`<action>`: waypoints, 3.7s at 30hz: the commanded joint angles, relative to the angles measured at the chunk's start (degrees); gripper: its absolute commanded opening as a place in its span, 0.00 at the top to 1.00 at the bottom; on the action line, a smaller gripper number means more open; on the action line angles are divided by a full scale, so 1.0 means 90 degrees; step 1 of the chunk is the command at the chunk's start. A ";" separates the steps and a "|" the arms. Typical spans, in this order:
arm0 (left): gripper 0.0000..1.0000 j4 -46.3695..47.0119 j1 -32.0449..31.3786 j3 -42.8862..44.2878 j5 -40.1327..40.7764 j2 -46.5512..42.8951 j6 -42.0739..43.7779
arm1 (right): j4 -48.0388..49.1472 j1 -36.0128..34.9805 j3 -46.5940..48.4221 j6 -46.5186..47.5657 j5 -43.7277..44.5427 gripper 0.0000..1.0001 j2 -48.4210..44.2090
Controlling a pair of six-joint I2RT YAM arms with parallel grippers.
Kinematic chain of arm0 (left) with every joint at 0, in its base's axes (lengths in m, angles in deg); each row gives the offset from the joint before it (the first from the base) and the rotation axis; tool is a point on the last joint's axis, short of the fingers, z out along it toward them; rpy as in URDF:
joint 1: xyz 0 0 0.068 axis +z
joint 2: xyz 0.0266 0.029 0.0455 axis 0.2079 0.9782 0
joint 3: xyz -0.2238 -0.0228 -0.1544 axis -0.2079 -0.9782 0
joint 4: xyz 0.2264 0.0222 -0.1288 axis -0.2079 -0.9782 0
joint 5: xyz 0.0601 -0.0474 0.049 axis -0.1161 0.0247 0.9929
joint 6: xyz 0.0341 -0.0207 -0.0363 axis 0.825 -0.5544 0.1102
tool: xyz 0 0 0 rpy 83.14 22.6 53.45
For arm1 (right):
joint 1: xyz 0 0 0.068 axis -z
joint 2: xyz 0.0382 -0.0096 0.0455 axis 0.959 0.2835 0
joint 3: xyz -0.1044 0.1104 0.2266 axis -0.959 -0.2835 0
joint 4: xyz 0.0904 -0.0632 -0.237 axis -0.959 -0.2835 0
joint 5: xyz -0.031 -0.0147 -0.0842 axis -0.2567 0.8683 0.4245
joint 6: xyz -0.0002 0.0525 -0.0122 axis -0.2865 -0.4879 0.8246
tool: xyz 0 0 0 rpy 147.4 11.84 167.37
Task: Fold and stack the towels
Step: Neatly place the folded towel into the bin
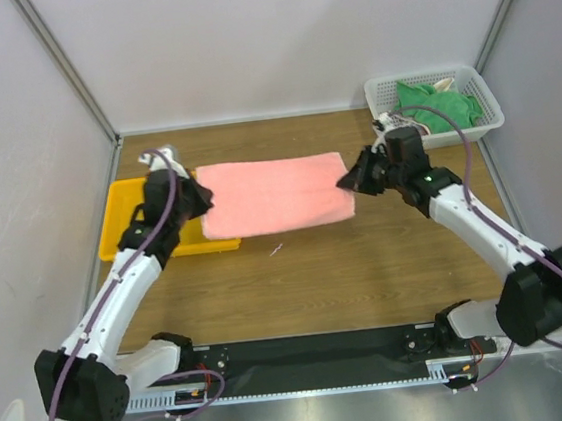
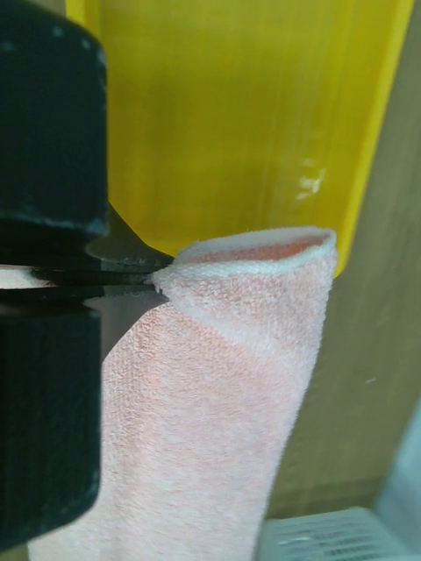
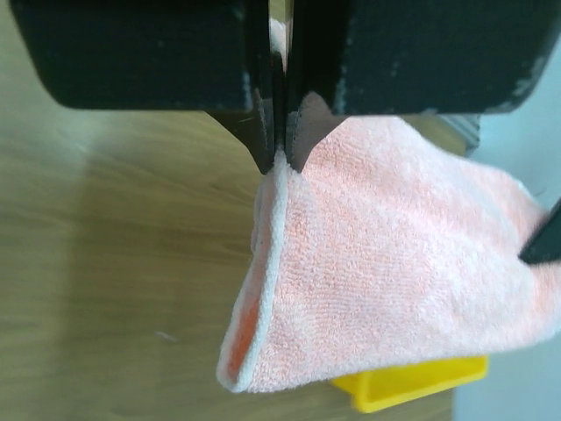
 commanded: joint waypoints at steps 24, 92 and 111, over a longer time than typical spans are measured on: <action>1.00 -0.0226 0.5414 0.2729 0.0673 0.3457 0.3510 | 0.1229 -0.2083 0.6043 -0.0857 -0.0335 1.00 0.6200; 0.16 -0.0822 0.0279 0.2466 0.2490 0.4190 0.1957 | 0.0418 -0.0716 0.2715 0.0529 0.0807 0.32 0.3068; 0.40 -0.0841 0.0034 0.2582 0.2842 0.5674 0.1947 | 0.0701 -0.0549 0.2157 0.0500 0.0445 0.32 0.2745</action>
